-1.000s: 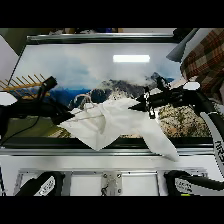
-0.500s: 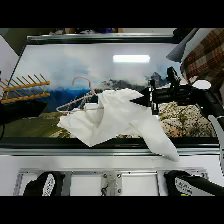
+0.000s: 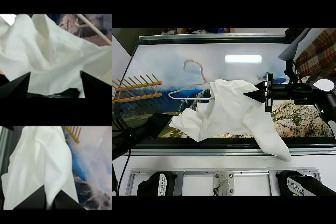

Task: Fold the clothes and pants, and hang the long-sleeved shirts on hangers.

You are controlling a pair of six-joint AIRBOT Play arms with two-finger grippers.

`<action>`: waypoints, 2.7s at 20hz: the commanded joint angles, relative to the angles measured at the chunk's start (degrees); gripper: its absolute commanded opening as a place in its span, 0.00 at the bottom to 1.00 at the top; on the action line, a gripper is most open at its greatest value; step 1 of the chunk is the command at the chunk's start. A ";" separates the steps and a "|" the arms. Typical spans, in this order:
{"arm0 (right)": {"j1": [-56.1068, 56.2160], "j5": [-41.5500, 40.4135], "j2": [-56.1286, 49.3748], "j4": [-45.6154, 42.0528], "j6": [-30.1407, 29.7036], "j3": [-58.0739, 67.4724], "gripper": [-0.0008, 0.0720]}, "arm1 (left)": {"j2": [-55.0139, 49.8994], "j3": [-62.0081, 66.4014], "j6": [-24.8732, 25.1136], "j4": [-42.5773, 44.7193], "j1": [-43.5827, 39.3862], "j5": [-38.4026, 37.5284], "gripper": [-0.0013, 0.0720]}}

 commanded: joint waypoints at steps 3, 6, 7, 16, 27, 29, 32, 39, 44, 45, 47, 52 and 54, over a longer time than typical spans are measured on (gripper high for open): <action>0.00 -0.66 0.52 0.07 1.75 0.07 0.05 | 5.35 -6.23 -3.58 -7.78 0.04 1.09 0.94; 0.00 -0.63 0.72 0.04 2.51 0.07 0.05 | 7.28 -8.11 -4.94 -8.44 -0.42 1.79 0.94; 0.00 -0.63 0.90 0.02 2.54 0.07 0.05 | 7.43 -8.72 -4.94 -9.18 -1.75 2.71 0.94; 0.00 -0.57 3.41 -1.46 5.29 0.07 0.05 | -14.12 0.76 -7.34 -8.57 -38.36 33.79 0.94; 0.00 -0.61 4.09 -1.49 5.27 0.07 0.05 | -21.64 5.88 -7.45 -7.06 -49.11 33.62 0.94; 0.00 -0.61 4.09 -1.49 5.29 0.07 0.05 | -20.74 5.84 -10.10 -3.54 -49.09 31.01 0.94; 0.00 -0.61 4.09 -1.49 5.29 0.07 0.05 | -20.79 5.57 -11.32 -2.58 -49.09 28.68 0.78; -0.02 -0.96 4.79 -1.49 7.65 0.07 0.05 | -20.68 5.64 -11.58 -0.46 -46.90 28.59 0.04; -0.13 -3.89 8.39 -1.73 12.15 0.07 0.05 | -15.50 5.62 -11.93 3.61 -36.85 25.11 0.04; -0.13 -3.85 8.87 -1.73 13.25 0.07 0.05 | -14.51 5.62 -11.93 4.04 -34.03 23.50 0.04; -0.13 -3.87 9.75 -1.75 14.34 0.07 0.05 | -13.57 5.62 -11.85 6.32 -29.75 20.17 0.04; -0.13 -2.99 11.17 -1.73 16.72 0.07 0.05 | -12.96 5.68 -10.64 7.91 -21.59 18.73 0.04; -0.13 -1.62 11.41 -1.77 17.05 0.07 0.05 | -15.21 6.08 -8.92 7.91 -20.41 17.68 0.04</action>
